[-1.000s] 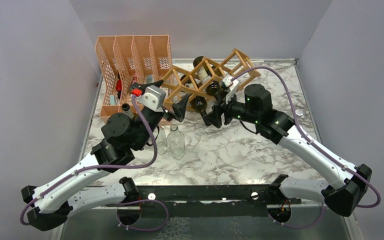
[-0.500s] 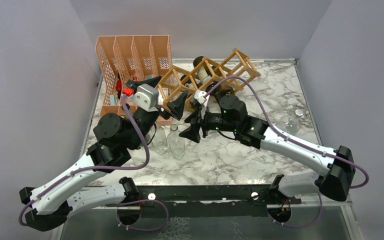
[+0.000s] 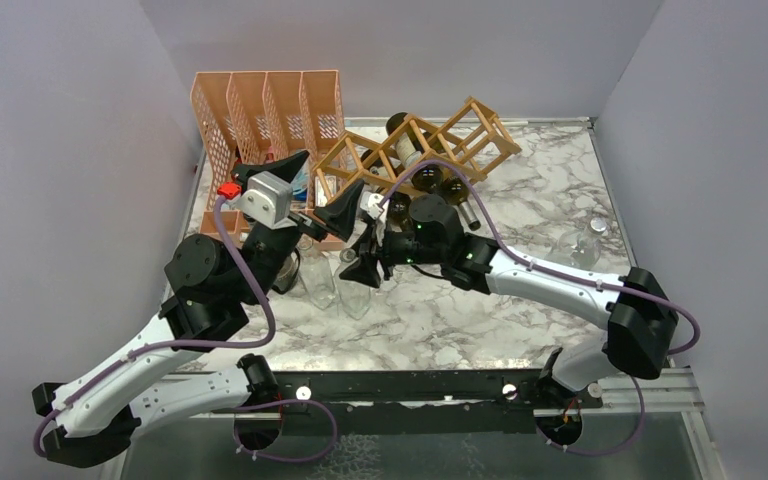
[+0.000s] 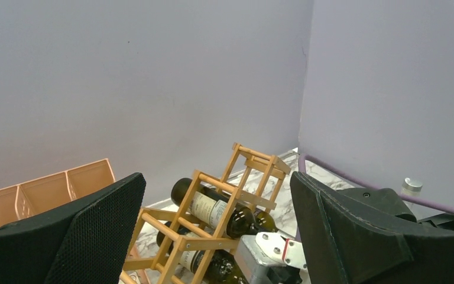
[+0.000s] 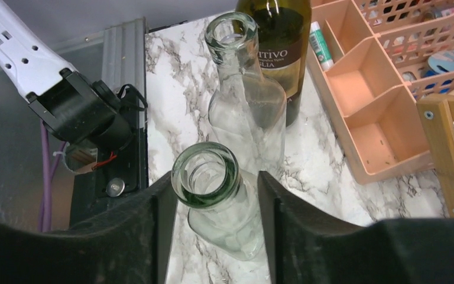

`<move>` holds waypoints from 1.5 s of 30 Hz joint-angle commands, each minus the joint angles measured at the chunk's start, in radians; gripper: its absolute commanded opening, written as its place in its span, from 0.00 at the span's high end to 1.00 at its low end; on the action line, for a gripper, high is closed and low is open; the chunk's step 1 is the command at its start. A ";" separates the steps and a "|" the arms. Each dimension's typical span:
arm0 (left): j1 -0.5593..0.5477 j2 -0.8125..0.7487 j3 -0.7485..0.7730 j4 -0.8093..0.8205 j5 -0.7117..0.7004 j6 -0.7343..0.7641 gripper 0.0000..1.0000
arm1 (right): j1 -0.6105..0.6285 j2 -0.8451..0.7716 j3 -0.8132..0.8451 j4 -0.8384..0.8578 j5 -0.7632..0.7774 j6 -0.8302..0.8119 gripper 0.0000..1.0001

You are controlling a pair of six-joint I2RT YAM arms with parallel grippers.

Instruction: Put the wine bottle on the wine rack

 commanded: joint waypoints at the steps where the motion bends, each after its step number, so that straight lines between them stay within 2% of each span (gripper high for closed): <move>1: -0.002 -0.013 0.002 0.028 -0.017 -0.004 0.01 | 0.013 0.012 0.001 0.109 -0.035 -0.035 0.51; 7: -0.001 -0.015 -0.012 0.034 -0.027 -0.002 0.01 | 0.016 0.007 -0.007 0.135 -0.004 -0.051 0.68; 12: -0.001 -0.014 -0.021 0.037 -0.033 -0.002 0.01 | 0.016 -0.030 -0.022 0.144 0.048 -0.051 0.93; 15: -0.002 -0.015 -0.029 0.035 -0.034 -0.006 0.01 | 0.016 -0.070 -0.040 0.137 0.104 -0.048 0.98; 24: -0.001 -0.014 -0.067 0.013 -0.033 -0.024 0.01 | 0.017 -0.319 -0.155 0.070 0.318 -0.038 0.99; 32: -0.001 0.011 -0.111 -0.048 -0.039 -0.006 0.01 | 0.016 -0.595 -0.213 -0.135 0.500 -0.002 0.99; 36: -0.002 0.010 -0.198 -0.018 0.058 -0.005 0.01 | 0.017 -0.697 -0.195 -0.235 0.558 0.019 0.99; 39: -0.001 0.011 -0.278 0.030 0.202 -0.001 0.01 | 0.017 -0.731 -0.159 -0.310 0.618 0.037 0.99; 45: -0.002 0.071 -0.435 0.237 0.455 -0.022 0.01 | 0.017 -0.751 -0.102 -0.402 0.699 0.070 0.99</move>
